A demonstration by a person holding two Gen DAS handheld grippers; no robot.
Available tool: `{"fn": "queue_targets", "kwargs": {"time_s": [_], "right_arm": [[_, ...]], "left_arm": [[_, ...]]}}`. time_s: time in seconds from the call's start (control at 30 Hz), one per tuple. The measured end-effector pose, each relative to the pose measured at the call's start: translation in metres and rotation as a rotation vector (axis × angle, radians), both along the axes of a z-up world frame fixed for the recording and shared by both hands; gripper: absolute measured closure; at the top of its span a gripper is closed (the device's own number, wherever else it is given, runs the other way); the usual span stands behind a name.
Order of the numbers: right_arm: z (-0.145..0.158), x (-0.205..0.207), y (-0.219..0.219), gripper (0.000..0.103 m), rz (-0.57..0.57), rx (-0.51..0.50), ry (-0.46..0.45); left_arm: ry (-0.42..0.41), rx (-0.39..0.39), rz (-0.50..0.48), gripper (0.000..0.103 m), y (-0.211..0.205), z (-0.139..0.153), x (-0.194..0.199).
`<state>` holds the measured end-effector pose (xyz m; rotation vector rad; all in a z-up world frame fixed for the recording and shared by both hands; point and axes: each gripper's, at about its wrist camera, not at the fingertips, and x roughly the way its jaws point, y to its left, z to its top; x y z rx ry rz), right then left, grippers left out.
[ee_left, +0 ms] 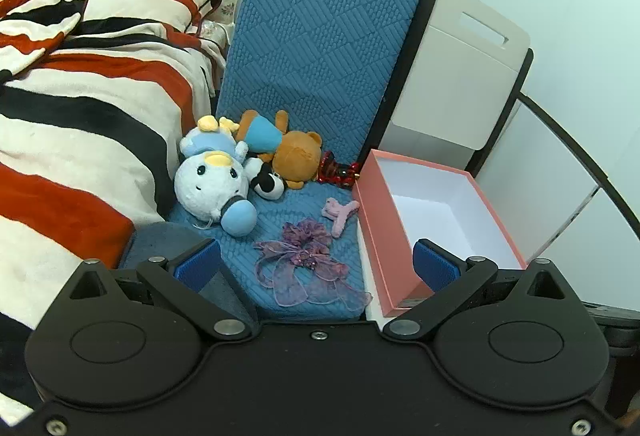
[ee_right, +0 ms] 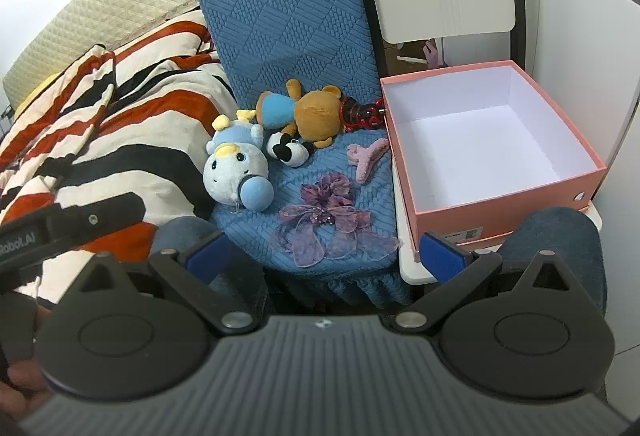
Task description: Organize objects
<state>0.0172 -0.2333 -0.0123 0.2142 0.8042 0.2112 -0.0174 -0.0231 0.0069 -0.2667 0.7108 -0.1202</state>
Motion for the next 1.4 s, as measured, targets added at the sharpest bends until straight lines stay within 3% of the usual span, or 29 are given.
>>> {"fn": "queue_targets", "kwargs": {"time_s": [0.3,0.73,0.93,1.1,1.4], "right_arm": [[-0.011,0.009,0.003,0.000,-0.008,0.013,-0.029],[-0.057,0.043,-0.001,0.000,0.001,0.047,-0.007],[-0.076,0.052,0.002,0.000,0.012,-0.003,0.019],[-0.083,0.055,0.004,0.000,0.014,-0.020,0.013],[-0.091,0.066,-0.002,0.000,-0.013,0.036,0.027]], "left_arm": [[-0.011,0.033,0.003,0.000,0.001,-0.012,0.012],[0.028,0.068,0.016,0.000,-0.005,-0.066,0.050],[0.041,0.084,0.038,0.000,-0.006,-0.092,0.059],[0.063,0.058,0.043,0.000,-0.001,-0.109,0.058],[0.086,0.052,0.049,0.000,0.006,-0.126,0.058]]}}
